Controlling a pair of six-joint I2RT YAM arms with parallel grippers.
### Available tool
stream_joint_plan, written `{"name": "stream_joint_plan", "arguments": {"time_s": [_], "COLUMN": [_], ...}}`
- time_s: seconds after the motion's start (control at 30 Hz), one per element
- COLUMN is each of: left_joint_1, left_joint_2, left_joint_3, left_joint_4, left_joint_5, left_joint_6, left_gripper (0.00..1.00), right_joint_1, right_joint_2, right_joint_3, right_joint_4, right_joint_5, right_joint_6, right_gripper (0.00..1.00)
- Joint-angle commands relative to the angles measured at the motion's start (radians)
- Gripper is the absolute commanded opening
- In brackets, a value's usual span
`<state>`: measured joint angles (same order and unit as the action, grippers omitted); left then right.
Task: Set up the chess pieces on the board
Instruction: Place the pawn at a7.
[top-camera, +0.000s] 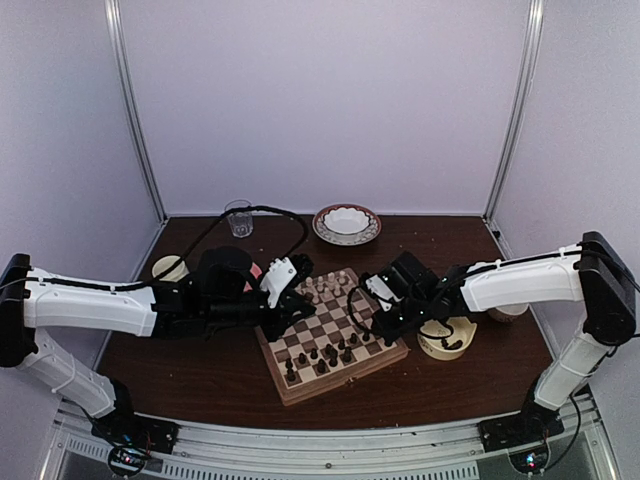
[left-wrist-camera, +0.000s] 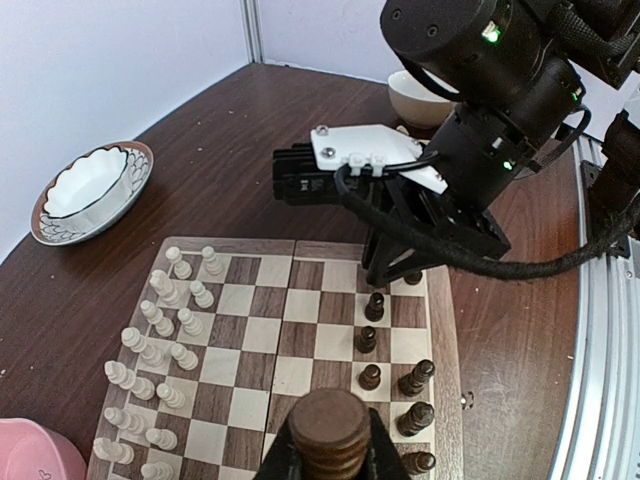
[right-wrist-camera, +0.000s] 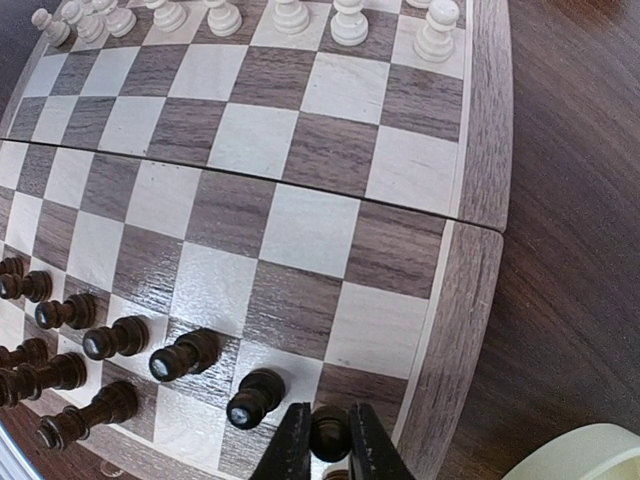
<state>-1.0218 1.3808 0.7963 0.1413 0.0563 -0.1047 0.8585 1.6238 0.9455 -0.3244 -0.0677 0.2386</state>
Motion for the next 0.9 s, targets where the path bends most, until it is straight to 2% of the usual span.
{"name": "stream_joint_plan", "arguments": {"time_s": [0.0, 0.87], "left_joint_1": [0.005, 0.005], "left_joint_2": [-0.010, -0.015], "left_joint_3": [0.004, 0.003], "left_joint_4": [0.037, 0.040], "left_joint_5": [0.002, 0.017], "left_joint_6": [-0.006, -0.009], "left_gripper": [0.07, 0.09], "right_joint_1": [-0.003, -0.013], "right_joint_2": [0.011, 0.043], "right_joint_3": [0.022, 0.045], "right_joint_4": [-0.001, 0.000], "right_joint_5": [0.006, 0.031], "right_joint_6": [0.001, -0.002], "right_gripper": [0.15, 0.17]}}
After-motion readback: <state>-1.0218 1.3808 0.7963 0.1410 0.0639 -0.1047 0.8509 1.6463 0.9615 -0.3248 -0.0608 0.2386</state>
